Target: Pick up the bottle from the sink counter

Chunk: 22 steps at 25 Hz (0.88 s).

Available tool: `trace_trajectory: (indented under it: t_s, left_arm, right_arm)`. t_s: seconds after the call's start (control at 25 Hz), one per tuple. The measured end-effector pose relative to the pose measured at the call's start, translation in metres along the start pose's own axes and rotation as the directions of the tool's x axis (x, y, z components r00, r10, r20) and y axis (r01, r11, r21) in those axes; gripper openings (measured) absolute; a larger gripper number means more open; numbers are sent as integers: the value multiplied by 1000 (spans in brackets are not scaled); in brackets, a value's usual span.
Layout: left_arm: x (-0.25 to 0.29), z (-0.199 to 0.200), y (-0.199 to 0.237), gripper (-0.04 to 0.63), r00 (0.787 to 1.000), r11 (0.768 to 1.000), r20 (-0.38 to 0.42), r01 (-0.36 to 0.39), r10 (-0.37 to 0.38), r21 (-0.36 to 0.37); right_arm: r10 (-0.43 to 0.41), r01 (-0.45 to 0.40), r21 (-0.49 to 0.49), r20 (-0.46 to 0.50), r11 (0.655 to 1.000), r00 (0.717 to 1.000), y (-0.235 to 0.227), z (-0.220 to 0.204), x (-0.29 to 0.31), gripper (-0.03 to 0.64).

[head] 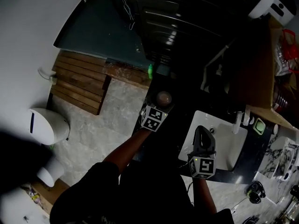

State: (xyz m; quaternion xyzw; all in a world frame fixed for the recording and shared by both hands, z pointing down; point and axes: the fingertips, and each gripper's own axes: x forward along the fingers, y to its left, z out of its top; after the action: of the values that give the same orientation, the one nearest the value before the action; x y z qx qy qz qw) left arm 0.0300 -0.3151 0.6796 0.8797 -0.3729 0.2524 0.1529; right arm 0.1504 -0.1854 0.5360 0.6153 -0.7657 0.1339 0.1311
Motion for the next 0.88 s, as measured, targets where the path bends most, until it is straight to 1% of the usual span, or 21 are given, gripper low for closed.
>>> trace_trajectory:
  t_s: [0.24, 0.36, 0.48, 0.68, 0.8, 0.88]
  left_arm:
    - [-44, 19, -32, 383, 999, 1000, 41, 2, -2, 6]
    - [-69, 34, -51, 383, 997, 1000, 74, -5, 3, 20]
    - [-94, 43, -71, 383, 994, 1000, 106, -8, 6, 17]
    - [-135, 49, -108, 383, 988, 999, 156, 0, -7, 42]
    - [-162, 47, -137, 383, 986, 998, 165, 3, -12, 58]
    - [-179, 48, -155, 383, 981, 998, 191, 3, -14, 60]
  right_arm:
    - [-13, 12, 9, 40, 1000, 999, -6, 6, -31, 38]
    - [-22, 20, 17, 67, 1000, 998, -9, 7, -50, 38]
    - [-23, 21, 20, 85, 1000, 996, -8, 11, -71, 38]
    - [-17, 14, 26, 116, 1000, 993, -3, 11, -106, 38]
    - [-3, -1, 32, 115, 999, 993, 2, 5, -129, 38]
    - [1, -5, 38, 116, 999, 993, 6, 0, -145, 38]
